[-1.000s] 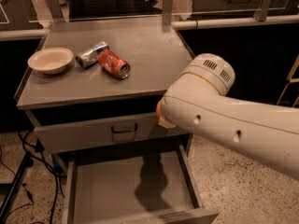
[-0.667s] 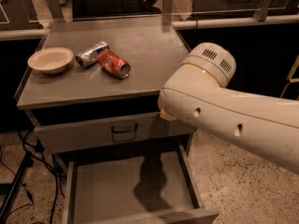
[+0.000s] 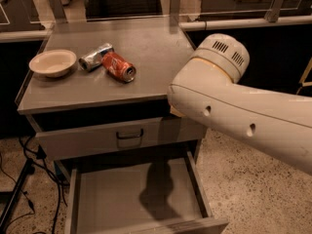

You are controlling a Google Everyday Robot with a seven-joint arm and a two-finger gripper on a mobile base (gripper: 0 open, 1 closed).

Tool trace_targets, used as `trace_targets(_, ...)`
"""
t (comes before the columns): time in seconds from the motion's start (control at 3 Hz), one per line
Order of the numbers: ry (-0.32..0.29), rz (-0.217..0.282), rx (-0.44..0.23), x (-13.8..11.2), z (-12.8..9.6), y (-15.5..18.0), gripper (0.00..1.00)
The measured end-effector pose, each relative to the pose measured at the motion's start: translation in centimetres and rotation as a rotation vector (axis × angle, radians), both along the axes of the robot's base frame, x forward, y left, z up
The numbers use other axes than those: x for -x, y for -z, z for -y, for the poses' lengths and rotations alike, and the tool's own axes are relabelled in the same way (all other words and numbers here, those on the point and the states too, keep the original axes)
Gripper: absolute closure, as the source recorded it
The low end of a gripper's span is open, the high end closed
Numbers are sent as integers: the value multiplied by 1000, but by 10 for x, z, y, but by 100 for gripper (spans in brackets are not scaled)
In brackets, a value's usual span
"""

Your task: Pick orange from middle drawer and place on counter

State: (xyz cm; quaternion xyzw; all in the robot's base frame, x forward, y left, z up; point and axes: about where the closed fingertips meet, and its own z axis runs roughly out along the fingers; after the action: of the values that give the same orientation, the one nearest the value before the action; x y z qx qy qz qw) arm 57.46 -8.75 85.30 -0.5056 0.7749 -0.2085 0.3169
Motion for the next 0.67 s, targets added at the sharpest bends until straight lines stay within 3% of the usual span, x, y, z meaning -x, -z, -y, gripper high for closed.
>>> trace_targets(0.33, 20, 2, 3, -16, 7, -8, 100)
trace_targets(0.67, 36, 35, 16, -43, 18, -38, 100)
